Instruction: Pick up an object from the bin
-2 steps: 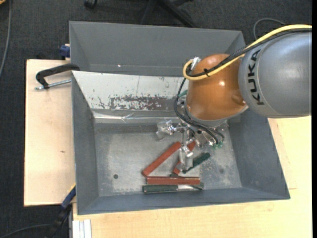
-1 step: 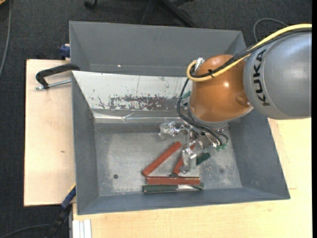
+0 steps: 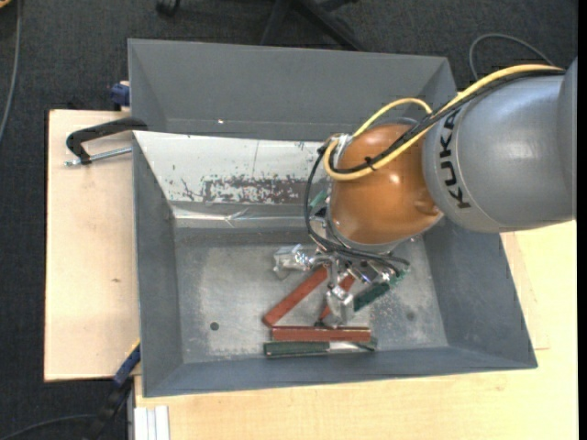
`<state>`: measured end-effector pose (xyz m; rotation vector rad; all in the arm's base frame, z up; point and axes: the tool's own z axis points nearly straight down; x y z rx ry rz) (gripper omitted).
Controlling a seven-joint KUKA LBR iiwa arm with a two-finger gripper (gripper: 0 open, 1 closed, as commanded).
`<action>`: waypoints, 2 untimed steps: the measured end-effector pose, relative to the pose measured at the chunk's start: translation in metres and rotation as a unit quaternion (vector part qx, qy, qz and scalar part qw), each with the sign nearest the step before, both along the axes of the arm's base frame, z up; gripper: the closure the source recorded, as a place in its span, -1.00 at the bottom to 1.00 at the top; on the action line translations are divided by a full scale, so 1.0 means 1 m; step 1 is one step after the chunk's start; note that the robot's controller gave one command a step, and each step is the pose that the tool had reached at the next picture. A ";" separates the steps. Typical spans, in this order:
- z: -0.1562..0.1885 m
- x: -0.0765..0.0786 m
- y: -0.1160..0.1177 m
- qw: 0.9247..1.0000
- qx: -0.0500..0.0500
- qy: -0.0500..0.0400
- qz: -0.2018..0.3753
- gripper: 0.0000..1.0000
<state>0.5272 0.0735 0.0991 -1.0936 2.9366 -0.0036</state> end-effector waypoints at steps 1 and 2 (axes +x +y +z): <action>-0.028 -0.011 0.009 0.997 0.000 0.003 0.074 1.00; -0.028 -0.011 0.009 0.997 0.000 0.003 0.074 1.00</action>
Offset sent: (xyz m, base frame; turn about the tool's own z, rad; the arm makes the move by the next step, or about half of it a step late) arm 0.0000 0.0000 0.0000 0.0000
